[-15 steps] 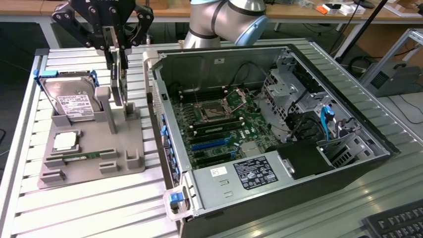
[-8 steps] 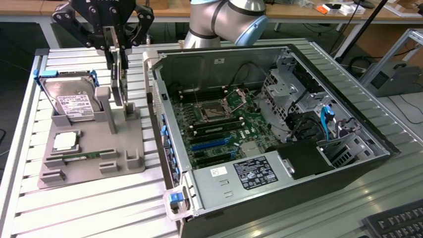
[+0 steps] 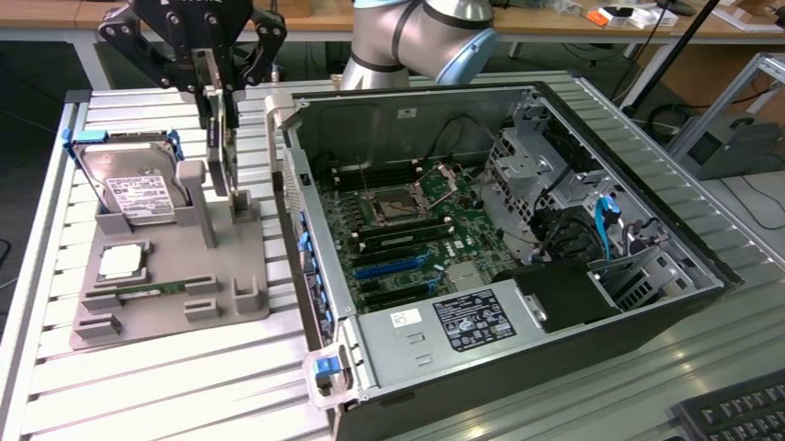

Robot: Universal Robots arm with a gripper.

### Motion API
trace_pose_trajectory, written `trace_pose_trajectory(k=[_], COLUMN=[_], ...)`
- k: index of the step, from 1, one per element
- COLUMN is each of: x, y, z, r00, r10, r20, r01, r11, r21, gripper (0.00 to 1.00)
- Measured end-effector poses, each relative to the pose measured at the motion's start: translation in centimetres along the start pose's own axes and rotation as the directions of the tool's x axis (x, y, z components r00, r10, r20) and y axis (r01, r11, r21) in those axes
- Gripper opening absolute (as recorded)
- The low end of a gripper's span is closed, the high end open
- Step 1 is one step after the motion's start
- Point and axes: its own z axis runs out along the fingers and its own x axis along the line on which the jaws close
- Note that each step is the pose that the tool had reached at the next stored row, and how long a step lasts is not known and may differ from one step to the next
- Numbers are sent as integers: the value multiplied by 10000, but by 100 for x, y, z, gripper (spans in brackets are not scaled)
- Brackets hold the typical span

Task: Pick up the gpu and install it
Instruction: 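Pick up the gpu and move the gpu toward the slot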

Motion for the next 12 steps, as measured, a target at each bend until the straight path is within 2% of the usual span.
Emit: trace_pose_trajectory(k=[12], x=[-26], y=[2], z=[1], r00=[10000], r10=[0], r20=[1], r01=[0], r11=[10000], r21=[0], gripper=[27])
